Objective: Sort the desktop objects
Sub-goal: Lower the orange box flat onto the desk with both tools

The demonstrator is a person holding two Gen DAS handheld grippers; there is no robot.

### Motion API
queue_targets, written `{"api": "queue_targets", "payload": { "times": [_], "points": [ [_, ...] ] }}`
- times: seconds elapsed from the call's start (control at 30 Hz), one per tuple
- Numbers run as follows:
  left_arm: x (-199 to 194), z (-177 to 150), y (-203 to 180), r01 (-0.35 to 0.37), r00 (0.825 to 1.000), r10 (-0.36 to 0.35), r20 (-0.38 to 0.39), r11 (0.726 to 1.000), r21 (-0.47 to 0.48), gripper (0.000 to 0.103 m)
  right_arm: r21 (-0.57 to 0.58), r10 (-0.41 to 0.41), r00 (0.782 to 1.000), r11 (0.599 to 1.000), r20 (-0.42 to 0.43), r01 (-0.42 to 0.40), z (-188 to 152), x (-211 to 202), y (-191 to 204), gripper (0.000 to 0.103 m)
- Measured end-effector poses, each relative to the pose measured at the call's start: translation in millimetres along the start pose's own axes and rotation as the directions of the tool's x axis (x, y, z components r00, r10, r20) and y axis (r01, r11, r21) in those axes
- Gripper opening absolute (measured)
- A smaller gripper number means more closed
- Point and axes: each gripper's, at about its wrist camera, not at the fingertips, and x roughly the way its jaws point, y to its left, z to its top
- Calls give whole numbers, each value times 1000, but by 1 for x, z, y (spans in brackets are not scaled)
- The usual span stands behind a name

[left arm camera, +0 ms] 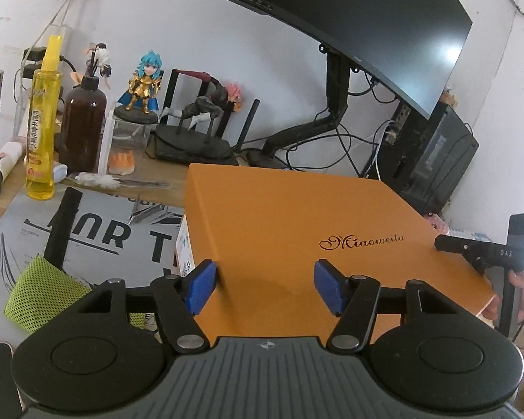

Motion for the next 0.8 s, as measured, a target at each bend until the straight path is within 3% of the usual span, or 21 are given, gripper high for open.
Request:
{"api": "queue_targets", "payload": {
  "times": [0.17,0.33,0.8],
  "points": [
    [-2,1,-3,-5,1000,5,15,1000,-13,70,14,5,1000,1000,14,-5,-2,-2,-3,72],
    [-3,2,-9,6,999,-6,35,1000,-16,78,26,-5,1000,1000,26,5,-2,-3,-2,72],
    [-5,11,-21,3,999,-4,46,1000,24,78,88,-4,1000,996,30,2,-13,1,-15,72]
  ]
}}
